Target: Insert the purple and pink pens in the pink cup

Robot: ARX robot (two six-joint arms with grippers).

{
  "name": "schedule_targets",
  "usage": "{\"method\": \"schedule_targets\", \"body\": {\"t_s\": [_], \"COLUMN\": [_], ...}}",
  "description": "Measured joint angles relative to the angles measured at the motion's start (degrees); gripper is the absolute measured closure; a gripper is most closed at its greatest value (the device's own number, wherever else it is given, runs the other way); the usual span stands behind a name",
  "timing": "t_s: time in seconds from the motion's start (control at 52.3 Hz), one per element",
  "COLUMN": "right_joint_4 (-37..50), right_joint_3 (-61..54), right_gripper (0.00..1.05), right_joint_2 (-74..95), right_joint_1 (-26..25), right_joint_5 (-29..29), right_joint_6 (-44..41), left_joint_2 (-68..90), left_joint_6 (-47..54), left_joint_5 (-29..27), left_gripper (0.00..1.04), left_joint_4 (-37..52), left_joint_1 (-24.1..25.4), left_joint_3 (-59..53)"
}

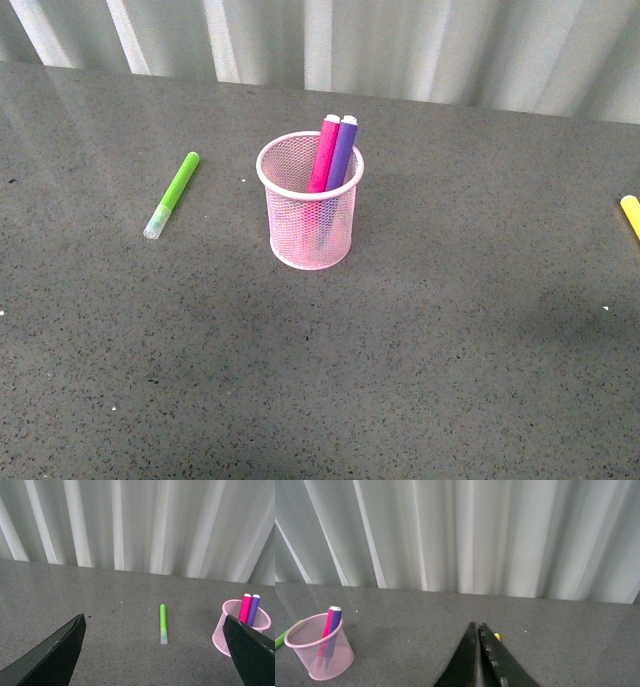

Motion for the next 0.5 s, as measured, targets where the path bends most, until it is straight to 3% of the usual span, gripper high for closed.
{"method": "schedule_targets", "body": {"t_s": [0.383, 0.44, 0.497], "right_joint_4": [0.00, 0.00, 0.00], "right_joint_3": [0.00, 0.00, 0.00], "right_gripper": [0.14, 0.06, 0.07], "right_joint_2": [0.00, 0.00, 0.00], "right_joint_1": [0.02, 0.02, 0.02], "right_joint_5": [0.00, 0.00, 0.00], "right_joint_6": [0.02, 0.04, 0.07], "left_joint_2": [0.00, 0.00, 0.00], "left_joint_6": [0.00, 0.00, 0.00], "left_joint_5": [0.00, 0.00, -0.02], "left_gripper": [0.07, 0.07, 0.07], "left_joint_4": [0.00, 0.00, 0.00], "left_joint_1": [0.00, 0.00, 0.00], "left_joint_3": [0.00, 0.00, 0.00]}}
